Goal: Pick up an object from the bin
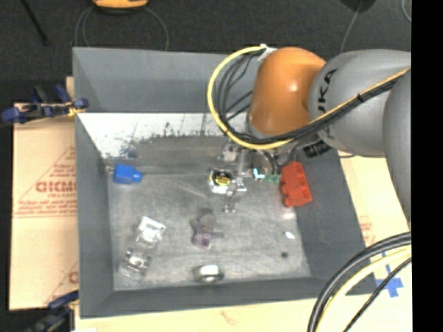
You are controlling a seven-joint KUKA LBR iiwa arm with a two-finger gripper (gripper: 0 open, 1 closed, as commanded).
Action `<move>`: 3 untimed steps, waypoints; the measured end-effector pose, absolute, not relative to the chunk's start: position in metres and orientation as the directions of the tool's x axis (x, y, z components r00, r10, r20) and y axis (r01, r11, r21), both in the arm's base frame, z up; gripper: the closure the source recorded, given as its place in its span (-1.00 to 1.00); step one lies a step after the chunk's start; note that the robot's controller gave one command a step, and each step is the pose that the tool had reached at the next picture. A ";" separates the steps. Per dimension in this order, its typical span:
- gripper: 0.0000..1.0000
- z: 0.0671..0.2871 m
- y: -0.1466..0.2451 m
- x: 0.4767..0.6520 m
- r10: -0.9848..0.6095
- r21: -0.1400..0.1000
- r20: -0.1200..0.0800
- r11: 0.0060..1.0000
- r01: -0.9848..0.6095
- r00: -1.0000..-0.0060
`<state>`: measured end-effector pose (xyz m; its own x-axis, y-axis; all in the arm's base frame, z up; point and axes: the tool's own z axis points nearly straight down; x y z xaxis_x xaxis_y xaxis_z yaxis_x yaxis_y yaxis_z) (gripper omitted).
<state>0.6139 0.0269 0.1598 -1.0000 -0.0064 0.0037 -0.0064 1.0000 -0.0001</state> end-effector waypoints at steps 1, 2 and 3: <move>-1.00 0.075 0.049 0.591 -0.455 -0.005 -0.009 0.891 -0.455 -0.891; -1.00 0.101 0.065 0.564 -0.748 -0.001 -0.001 0.664 -0.748 -0.664; -1.00 0.103 0.101 0.579 -0.938 -0.003 -0.005 0.346 -0.938 -0.346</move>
Offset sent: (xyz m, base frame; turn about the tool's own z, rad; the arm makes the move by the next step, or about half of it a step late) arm -0.0263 0.0228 -0.0898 -0.4682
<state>0.5790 0.1005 0.1034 -0.3459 -0.9383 -0.0045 -0.9383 0.3459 -0.0033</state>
